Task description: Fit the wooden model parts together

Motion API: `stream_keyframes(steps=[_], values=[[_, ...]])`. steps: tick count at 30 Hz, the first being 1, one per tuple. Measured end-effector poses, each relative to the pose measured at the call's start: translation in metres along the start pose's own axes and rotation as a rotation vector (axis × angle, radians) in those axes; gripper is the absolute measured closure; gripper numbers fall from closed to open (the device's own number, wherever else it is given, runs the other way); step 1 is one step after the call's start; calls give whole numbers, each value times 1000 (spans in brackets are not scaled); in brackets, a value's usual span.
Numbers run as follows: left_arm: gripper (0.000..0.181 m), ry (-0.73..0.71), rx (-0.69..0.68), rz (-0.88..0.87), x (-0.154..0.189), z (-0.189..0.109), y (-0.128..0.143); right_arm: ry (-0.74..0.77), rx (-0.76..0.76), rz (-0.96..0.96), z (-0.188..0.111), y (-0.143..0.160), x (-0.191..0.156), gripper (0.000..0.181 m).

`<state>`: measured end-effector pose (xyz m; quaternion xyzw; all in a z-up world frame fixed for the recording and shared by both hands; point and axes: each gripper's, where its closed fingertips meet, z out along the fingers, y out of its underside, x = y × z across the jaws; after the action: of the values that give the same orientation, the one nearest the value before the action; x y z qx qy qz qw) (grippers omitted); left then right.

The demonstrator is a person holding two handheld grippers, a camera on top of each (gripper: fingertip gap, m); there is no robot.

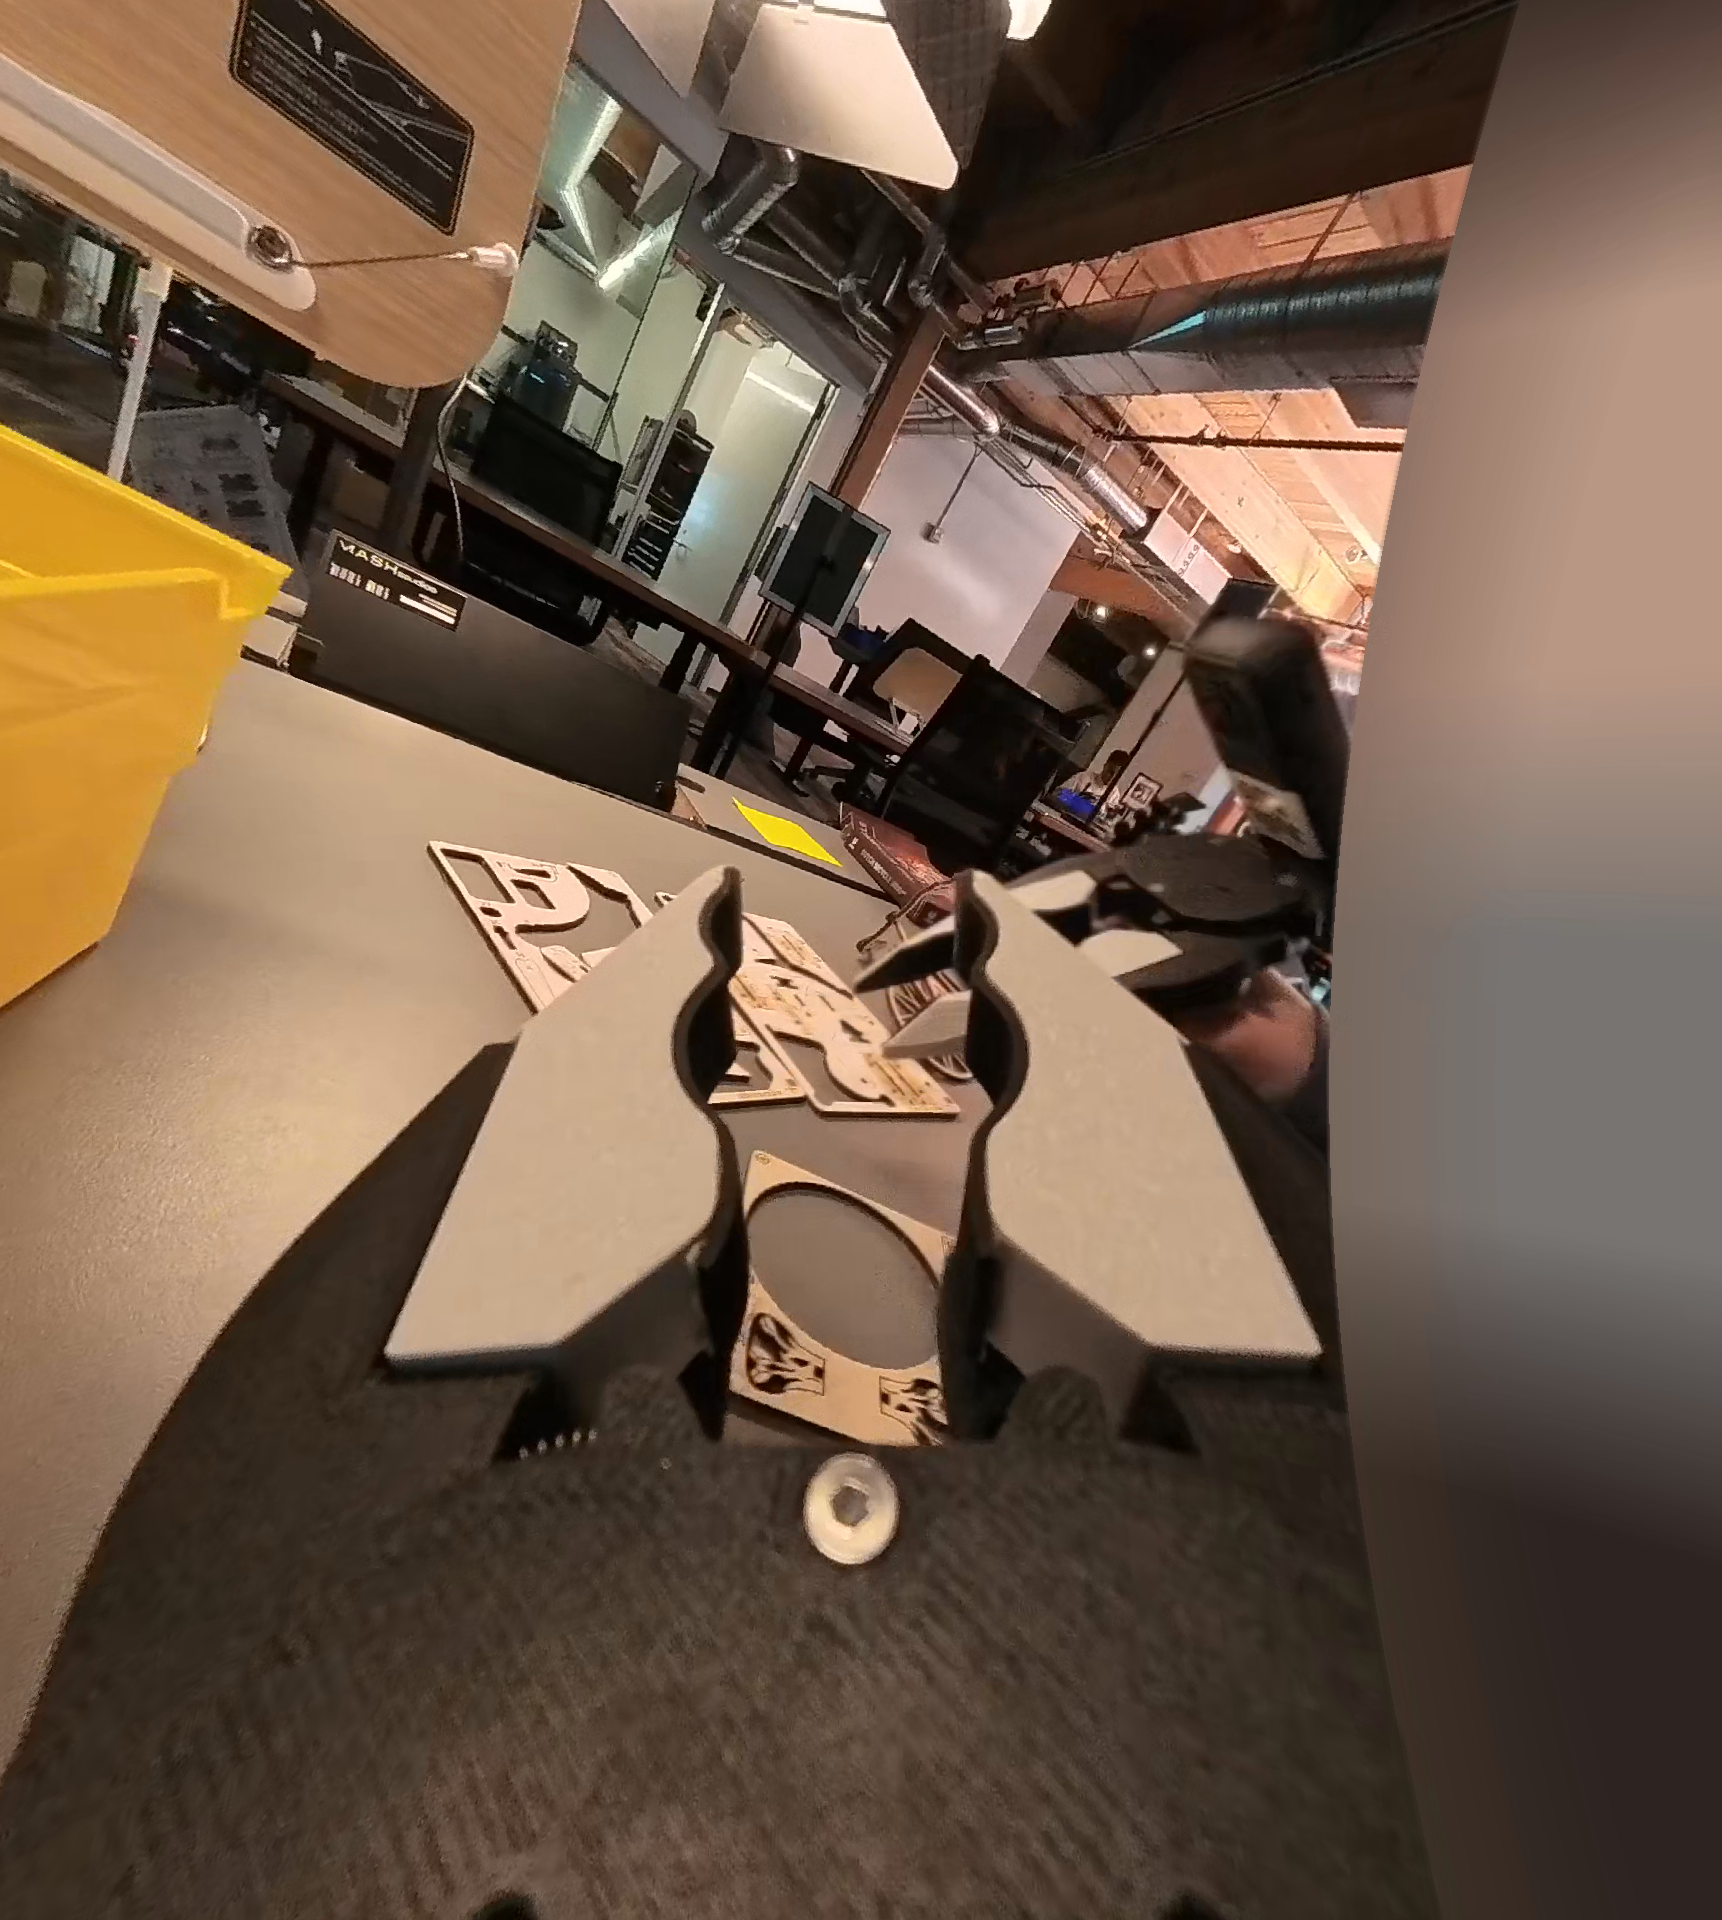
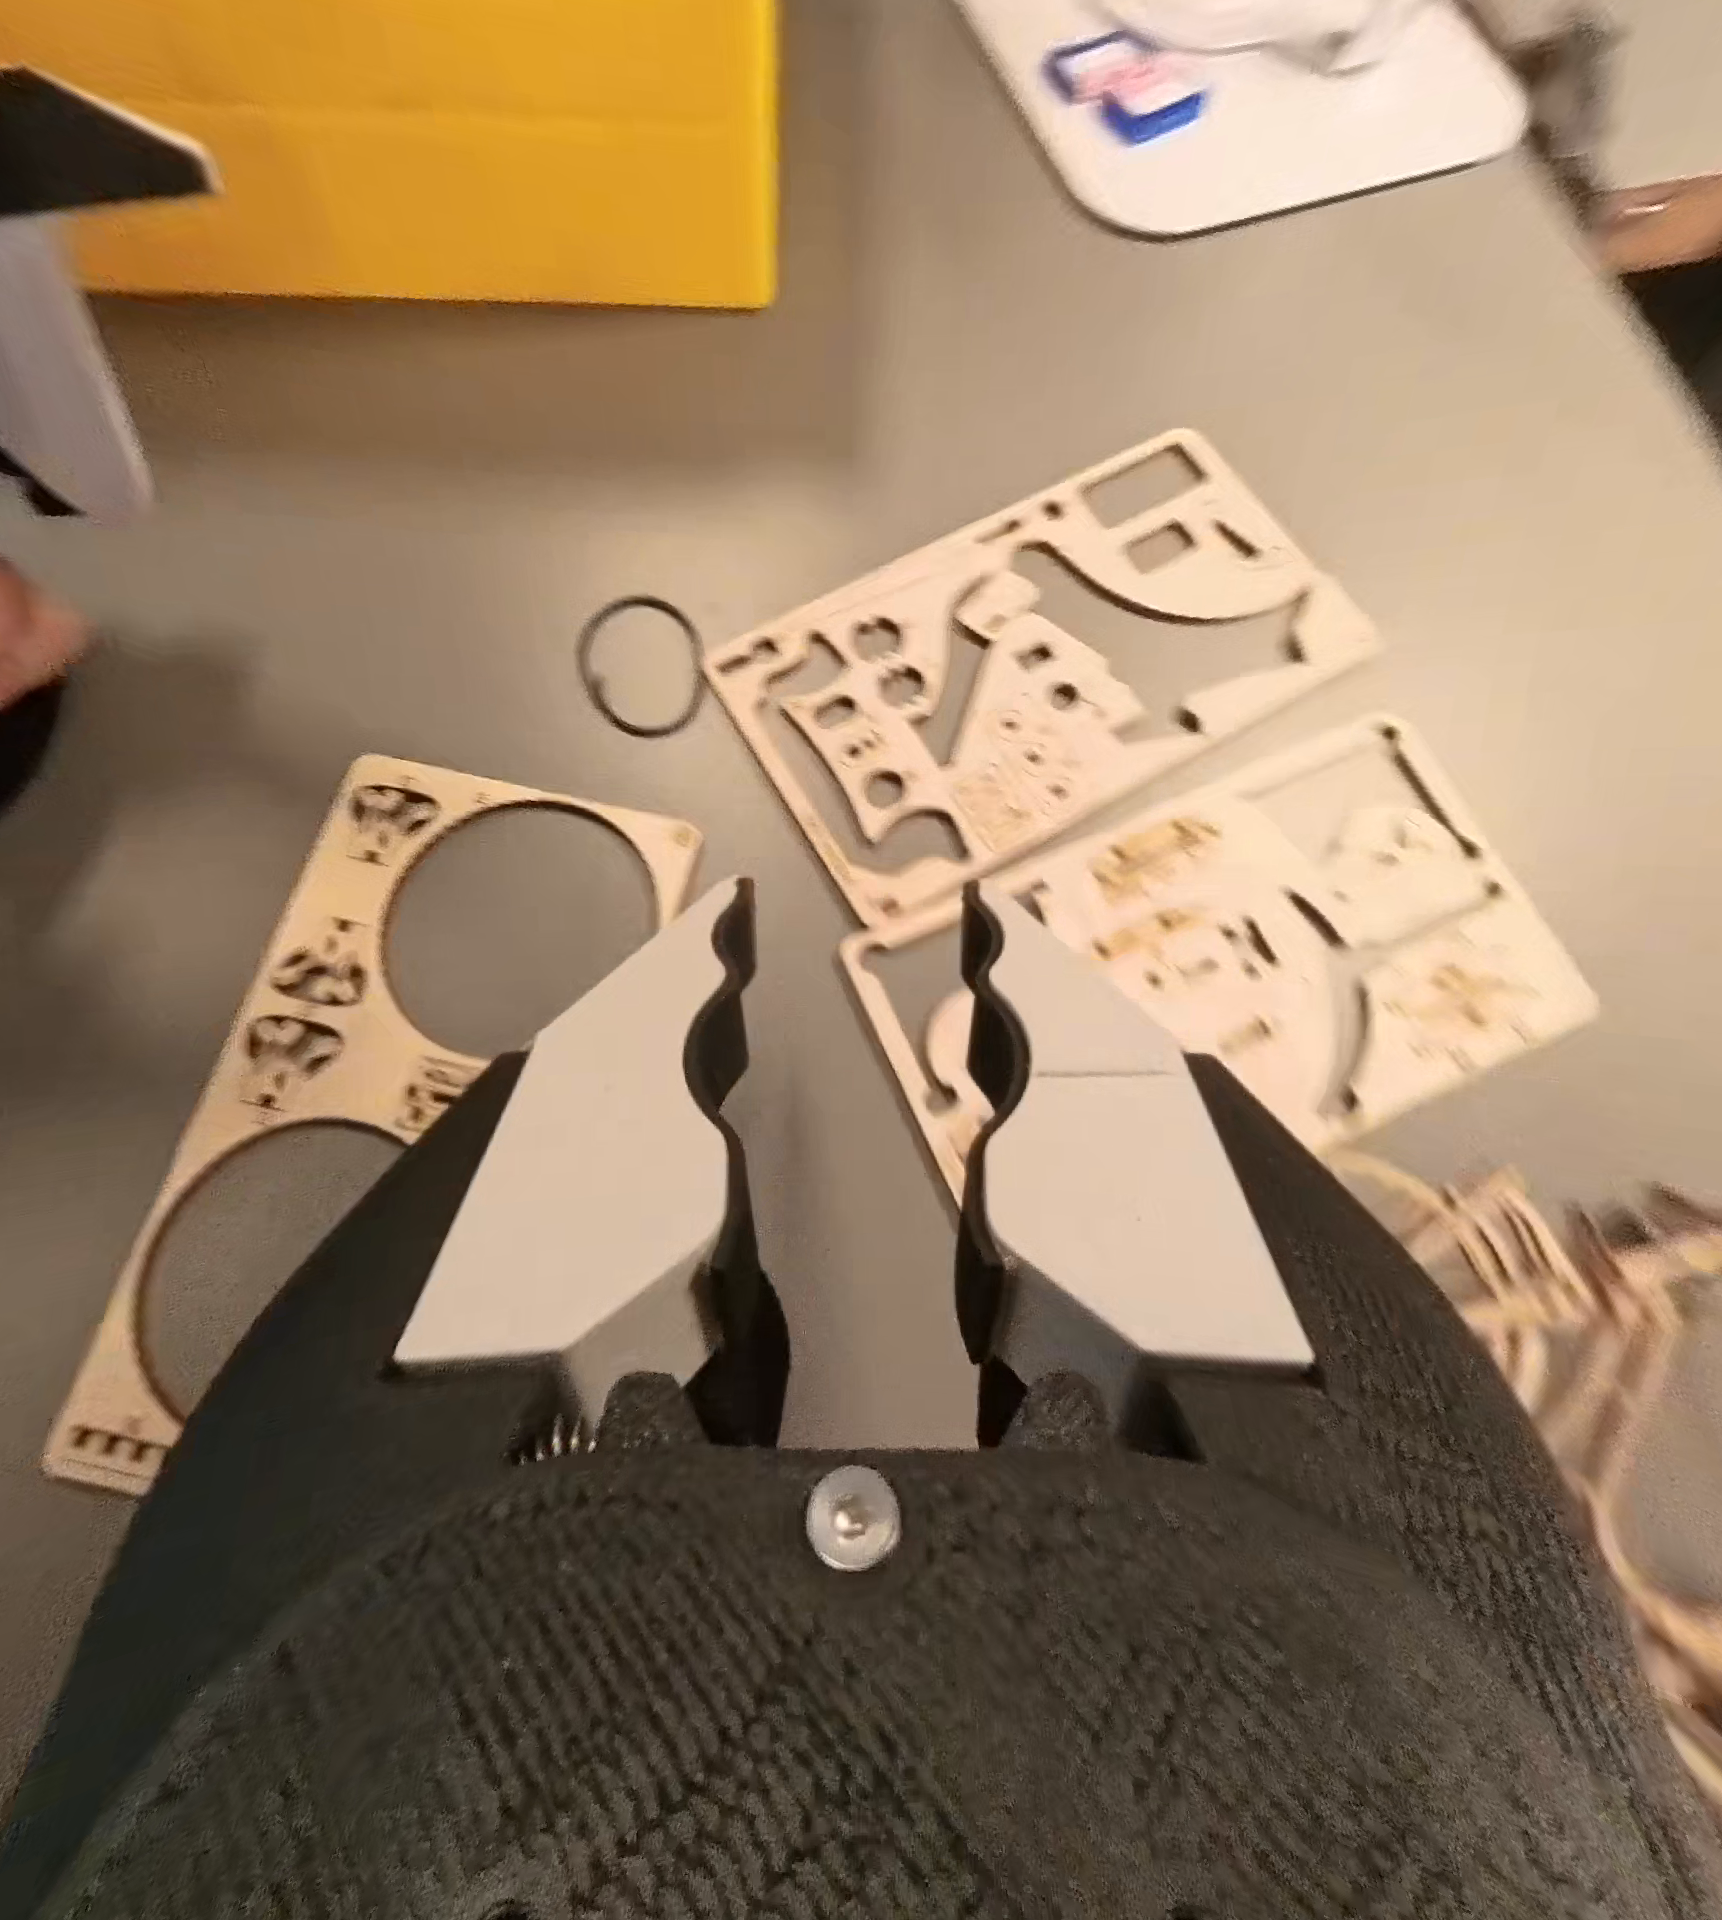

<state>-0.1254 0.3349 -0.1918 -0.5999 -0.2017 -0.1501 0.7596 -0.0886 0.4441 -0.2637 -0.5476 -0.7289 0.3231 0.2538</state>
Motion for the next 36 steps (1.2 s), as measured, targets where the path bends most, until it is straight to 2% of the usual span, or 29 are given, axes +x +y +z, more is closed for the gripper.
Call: stream_keyframes(steps=[1,4,8,14,36], values=[[142,2,0,-2,0,0,0,63,17,10,-8,6,8,143],[142,9,-10,-9,1,2,2,172,9,22,-19,30,21,146],[142,18,-31,-9,2,4,5,136,-71,80,-13,56,20,144],[142,14,-24,-17,1,3,4,73,-92,175,-7,60,17,139],[142,22,-26,-31,1,3,5,-43,-166,215,-27,74,-21,136]])
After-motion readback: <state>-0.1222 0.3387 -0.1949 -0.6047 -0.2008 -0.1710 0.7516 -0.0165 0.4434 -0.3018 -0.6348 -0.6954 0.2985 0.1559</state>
